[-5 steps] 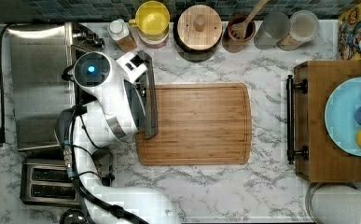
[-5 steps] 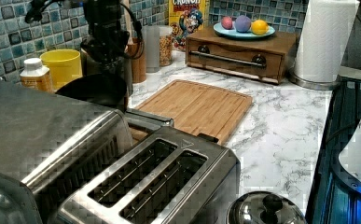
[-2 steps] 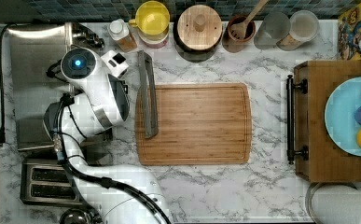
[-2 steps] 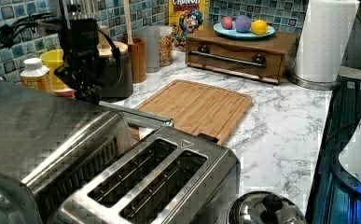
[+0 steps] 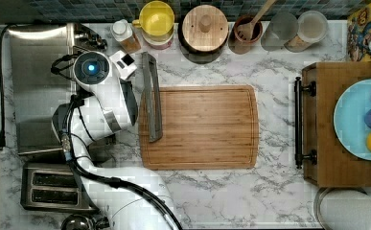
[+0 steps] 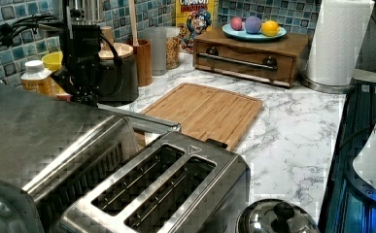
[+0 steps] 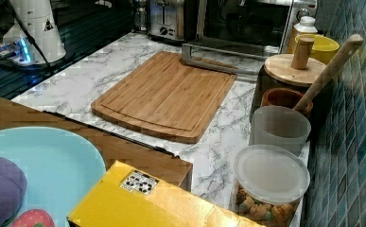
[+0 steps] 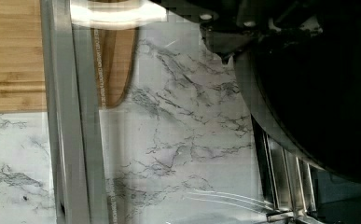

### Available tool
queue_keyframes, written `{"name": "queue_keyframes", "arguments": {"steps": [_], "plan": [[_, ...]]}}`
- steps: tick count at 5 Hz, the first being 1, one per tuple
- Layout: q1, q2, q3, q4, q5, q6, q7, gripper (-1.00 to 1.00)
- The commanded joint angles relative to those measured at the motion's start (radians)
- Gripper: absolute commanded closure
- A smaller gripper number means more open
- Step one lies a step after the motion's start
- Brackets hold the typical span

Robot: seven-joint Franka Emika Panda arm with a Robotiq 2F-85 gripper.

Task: Put the bowl in the oven.

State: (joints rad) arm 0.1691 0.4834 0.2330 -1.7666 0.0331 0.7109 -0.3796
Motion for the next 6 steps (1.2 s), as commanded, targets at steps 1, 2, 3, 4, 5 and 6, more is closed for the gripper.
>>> {"name": "queue_keyframes", "arguments": {"steps": [1,2,3,4,5,6], "plan": [[-0.025,-0.011,0.062,0.019,0.171,0.009,0.028,1.00],[-0.031,-0.010,0.074,0.008,0.214,0.057,0.036,1.00],[-0.029,0.002,0.082,0.004,0.238,0.076,0.043,1.00],[-0.018,0.019,0.081,0.003,0.231,0.099,0.070,1.00],[-0.013,0.014,0.086,-0.024,0.253,0.149,0.077,1.00],[-0.004,0.045,0.094,-0.007,0.261,0.131,0.089,1.00]]}}
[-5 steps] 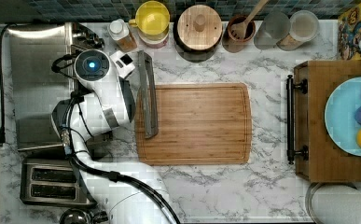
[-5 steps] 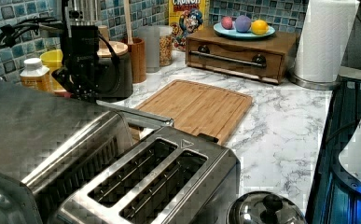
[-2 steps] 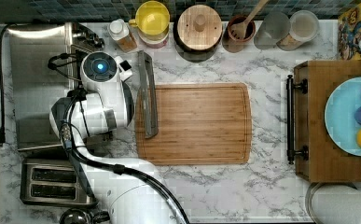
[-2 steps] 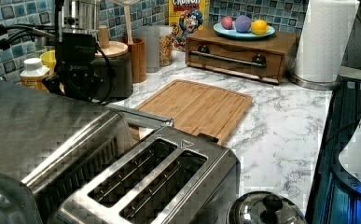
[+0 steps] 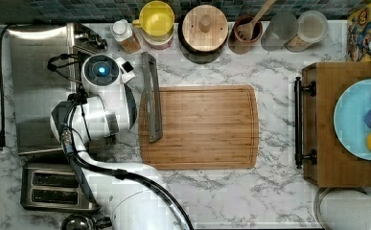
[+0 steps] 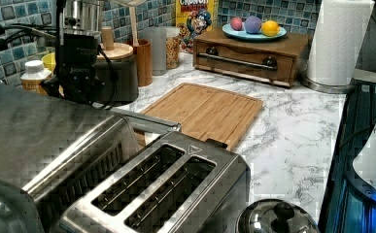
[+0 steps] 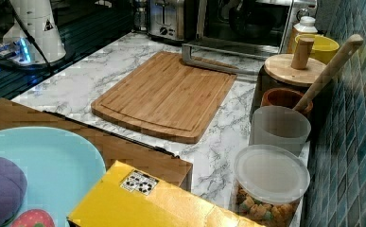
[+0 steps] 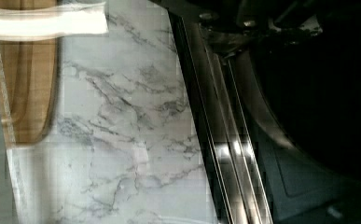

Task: Put the bowl in the oven.

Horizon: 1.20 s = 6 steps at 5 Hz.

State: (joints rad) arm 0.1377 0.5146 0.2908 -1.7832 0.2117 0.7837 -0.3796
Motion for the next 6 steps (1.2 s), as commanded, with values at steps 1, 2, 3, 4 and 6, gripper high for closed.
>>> {"name": "queue_keyframes", "arguments": {"steps": [1,2,3,4,6], "plan": [[0.038,0.041,0.046,0.033,0.087,0.031,0.092,1.00],[0.060,0.050,0.039,0.034,0.094,0.038,0.096,1.00],[0.068,0.061,0.024,0.040,0.082,0.036,0.128,1.00],[0.055,0.062,0.036,0.032,0.106,0.042,0.118,1.00],[-0.020,-0.042,0.069,-0.072,0.234,0.107,0.071,0.00]]}}
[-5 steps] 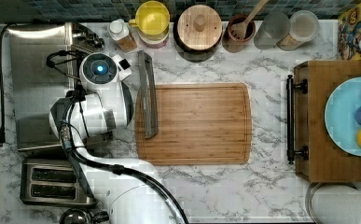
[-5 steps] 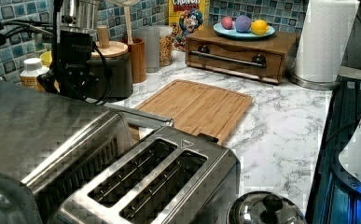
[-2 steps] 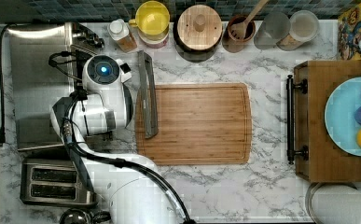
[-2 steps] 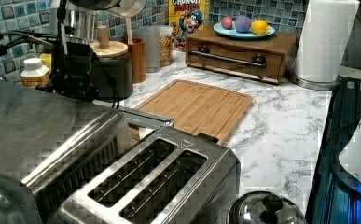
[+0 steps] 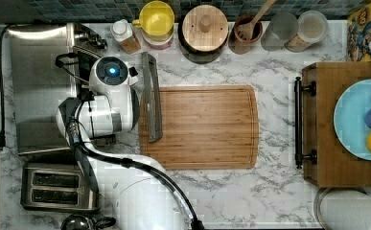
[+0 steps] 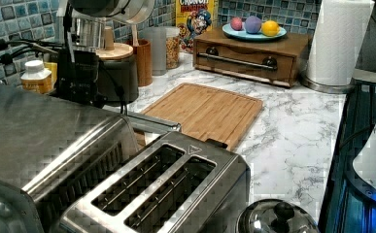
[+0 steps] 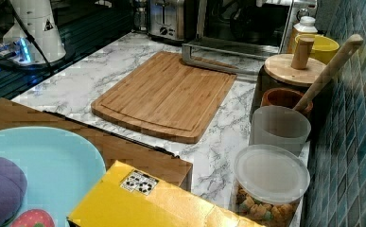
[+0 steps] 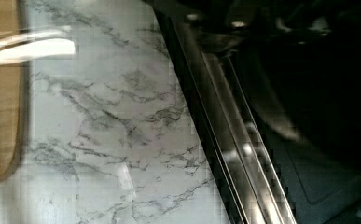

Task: Put the bowl in the oven.

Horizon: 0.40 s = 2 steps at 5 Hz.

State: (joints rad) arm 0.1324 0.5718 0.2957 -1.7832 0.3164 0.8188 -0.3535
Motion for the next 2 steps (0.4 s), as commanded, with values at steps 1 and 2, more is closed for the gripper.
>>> {"name": "queue_keyframes", "arguments": {"steps": [1,2], "plan": [[-0.074,-0.195,0.057,-0.147,0.201,0.089,0.023,0.00],[-0.136,-0.276,0.047,-0.206,0.294,0.082,0.002,0.00]]}}
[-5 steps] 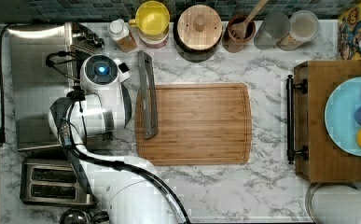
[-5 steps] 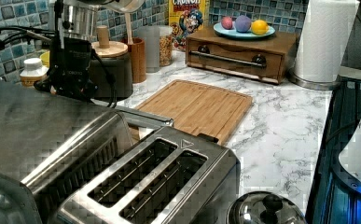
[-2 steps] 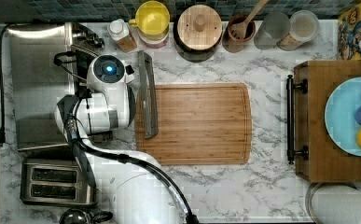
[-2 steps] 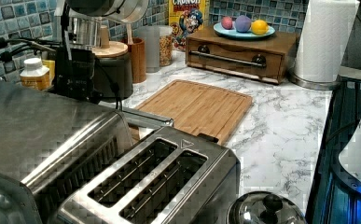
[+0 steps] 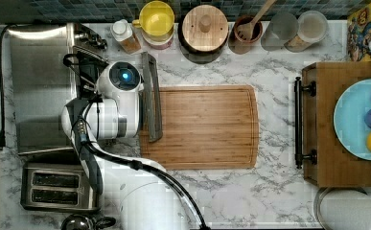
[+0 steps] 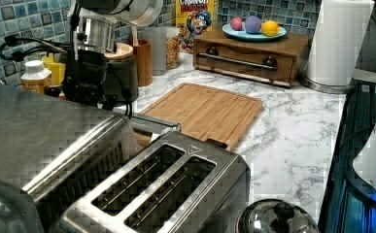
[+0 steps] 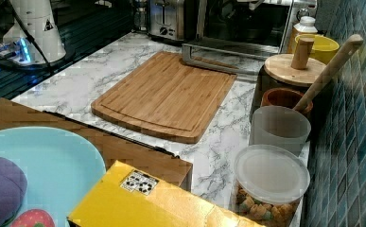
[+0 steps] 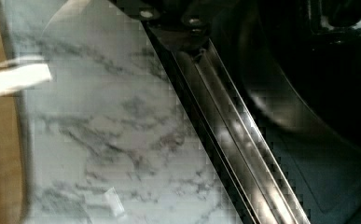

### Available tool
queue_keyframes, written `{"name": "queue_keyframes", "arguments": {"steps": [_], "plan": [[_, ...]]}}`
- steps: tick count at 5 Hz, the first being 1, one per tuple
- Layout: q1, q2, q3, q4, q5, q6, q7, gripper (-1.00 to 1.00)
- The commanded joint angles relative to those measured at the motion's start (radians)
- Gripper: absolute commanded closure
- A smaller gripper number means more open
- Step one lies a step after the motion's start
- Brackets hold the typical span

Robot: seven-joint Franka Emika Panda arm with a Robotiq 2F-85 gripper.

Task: Put the bowl in the oven.

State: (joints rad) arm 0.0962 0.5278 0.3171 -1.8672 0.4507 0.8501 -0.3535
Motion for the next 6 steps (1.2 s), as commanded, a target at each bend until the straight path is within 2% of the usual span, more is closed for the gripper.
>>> {"name": "queue_keyframes", "arguments": {"steps": [1,6], "plan": [[-0.131,-0.281,0.009,-0.149,0.242,0.025,-0.048,0.00],[-0.161,-0.306,0.015,-0.170,0.252,-0.001,-0.079,0.00]]}}
